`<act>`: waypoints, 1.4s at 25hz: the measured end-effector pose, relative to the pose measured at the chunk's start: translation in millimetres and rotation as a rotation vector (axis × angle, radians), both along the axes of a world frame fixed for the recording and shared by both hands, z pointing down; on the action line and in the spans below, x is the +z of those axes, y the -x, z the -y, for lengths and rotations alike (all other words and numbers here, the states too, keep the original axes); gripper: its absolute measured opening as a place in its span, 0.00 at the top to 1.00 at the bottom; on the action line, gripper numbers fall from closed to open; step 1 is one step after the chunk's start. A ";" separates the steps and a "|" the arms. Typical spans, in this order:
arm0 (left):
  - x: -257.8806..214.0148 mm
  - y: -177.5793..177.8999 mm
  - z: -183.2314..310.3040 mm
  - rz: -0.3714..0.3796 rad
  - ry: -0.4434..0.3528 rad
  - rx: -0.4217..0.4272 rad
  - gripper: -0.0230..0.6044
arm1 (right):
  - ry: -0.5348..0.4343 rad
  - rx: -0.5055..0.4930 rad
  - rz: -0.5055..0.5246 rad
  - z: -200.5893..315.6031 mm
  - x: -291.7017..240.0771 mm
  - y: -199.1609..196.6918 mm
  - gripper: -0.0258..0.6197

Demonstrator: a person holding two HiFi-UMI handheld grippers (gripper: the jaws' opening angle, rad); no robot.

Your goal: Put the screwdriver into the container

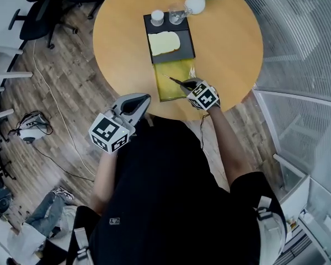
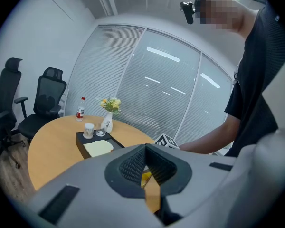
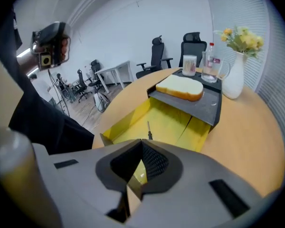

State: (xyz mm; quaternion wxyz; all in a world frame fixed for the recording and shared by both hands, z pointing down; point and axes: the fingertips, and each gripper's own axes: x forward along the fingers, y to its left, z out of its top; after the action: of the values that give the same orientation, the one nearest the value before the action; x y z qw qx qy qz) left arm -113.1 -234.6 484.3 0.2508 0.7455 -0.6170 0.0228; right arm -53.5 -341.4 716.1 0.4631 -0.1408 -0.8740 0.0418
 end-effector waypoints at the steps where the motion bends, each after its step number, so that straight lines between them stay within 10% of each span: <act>1: 0.4 -1.5 0.7 -0.002 -0.002 0.009 0.96 | 0.018 0.012 0.025 -1.5 -8.2 -0.9 0.95; 7: -2.9 -11.2 12.1 -0.004 -0.014 0.085 0.96 | 0.255 0.172 0.254 -5.3 -81.5 2.5 0.95; 17: -1.2 -31.7 24.6 -0.008 -0.013 0.204 0.96 | 0.257 0.249 0.471 -19.0 -142.7 -14.3 0.95; 35: 2.2 -50.0 37.1 -0.018 -0.006 0.339 0.96 | 0.249 0.327 0.563 -29.1 -167.0 -39.7 0.95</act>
State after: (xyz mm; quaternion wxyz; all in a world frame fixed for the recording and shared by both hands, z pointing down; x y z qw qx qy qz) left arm -63.0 -271.7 486.5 0.2465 0.8399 -0.4802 0.0563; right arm -13.8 -312.3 549.1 0.1701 -0.0602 -0.9667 0.1814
